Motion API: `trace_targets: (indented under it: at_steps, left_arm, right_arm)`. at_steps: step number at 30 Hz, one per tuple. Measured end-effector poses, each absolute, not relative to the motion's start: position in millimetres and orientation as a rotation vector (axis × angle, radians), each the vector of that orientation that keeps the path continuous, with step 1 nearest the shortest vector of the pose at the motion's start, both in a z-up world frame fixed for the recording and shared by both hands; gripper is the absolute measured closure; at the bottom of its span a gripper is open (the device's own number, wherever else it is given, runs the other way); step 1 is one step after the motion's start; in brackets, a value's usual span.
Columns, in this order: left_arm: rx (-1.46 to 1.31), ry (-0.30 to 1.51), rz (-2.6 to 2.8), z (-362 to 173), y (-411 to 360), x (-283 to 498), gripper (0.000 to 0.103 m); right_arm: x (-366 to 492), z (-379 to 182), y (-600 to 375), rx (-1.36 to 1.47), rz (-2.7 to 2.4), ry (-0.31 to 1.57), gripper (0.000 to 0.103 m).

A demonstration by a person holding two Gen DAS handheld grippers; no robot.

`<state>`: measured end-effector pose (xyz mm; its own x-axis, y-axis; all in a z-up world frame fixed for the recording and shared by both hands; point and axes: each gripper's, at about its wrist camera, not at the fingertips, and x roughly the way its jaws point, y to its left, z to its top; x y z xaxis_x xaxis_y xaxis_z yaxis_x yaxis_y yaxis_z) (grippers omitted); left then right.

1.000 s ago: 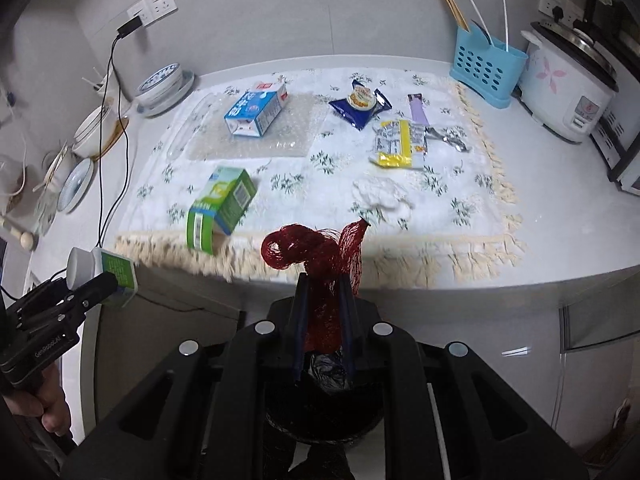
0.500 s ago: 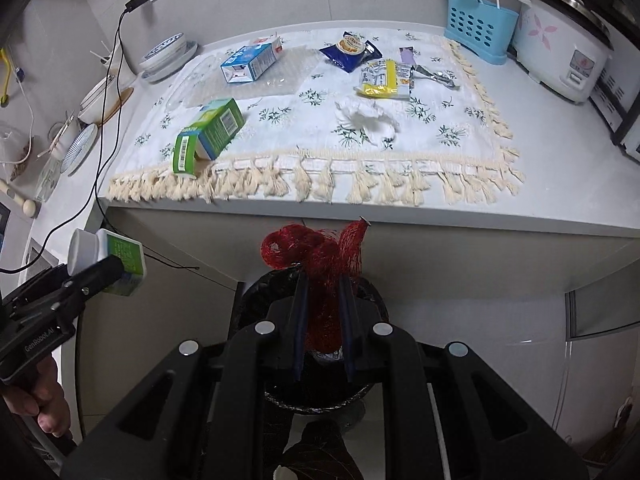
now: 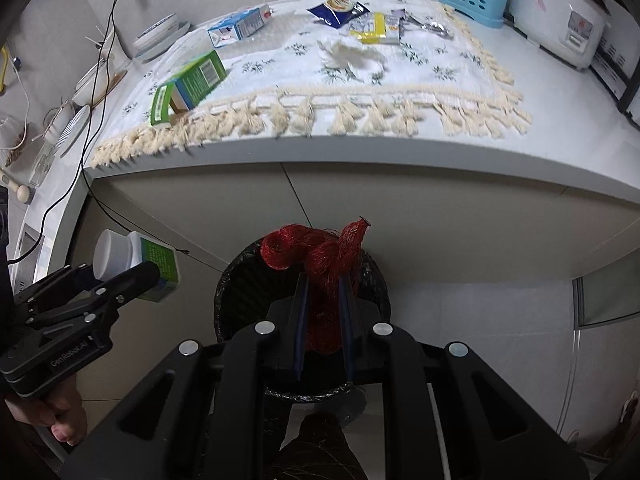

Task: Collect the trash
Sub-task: 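Carry the red mesh bag and white cup down to the black trash bin with both tools, then open the left gripper to drop the white cup into the bin while the right holds the bag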

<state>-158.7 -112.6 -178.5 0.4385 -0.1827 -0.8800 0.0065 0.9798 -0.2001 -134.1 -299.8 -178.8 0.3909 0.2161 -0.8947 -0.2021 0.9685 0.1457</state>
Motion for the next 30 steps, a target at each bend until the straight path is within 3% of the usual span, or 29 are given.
trace_targets:
  at_steps: [20, 30]
  left_arm:
    - [-0.096, 1.225, -0.199, -275.7, -166.9, -152.8, 0.053]
    - [-0.089, 1.243, -0.19, -289.2, -177.5, -148.1, 0.051]
  right_arm:
    - [-159.3, -224.9, -348.9, 0.051, 0.168, 1.209, 0.09]
    - [-165.2, -228.7, -362.1, 0.049, 0.137, 1.223, 0.09]
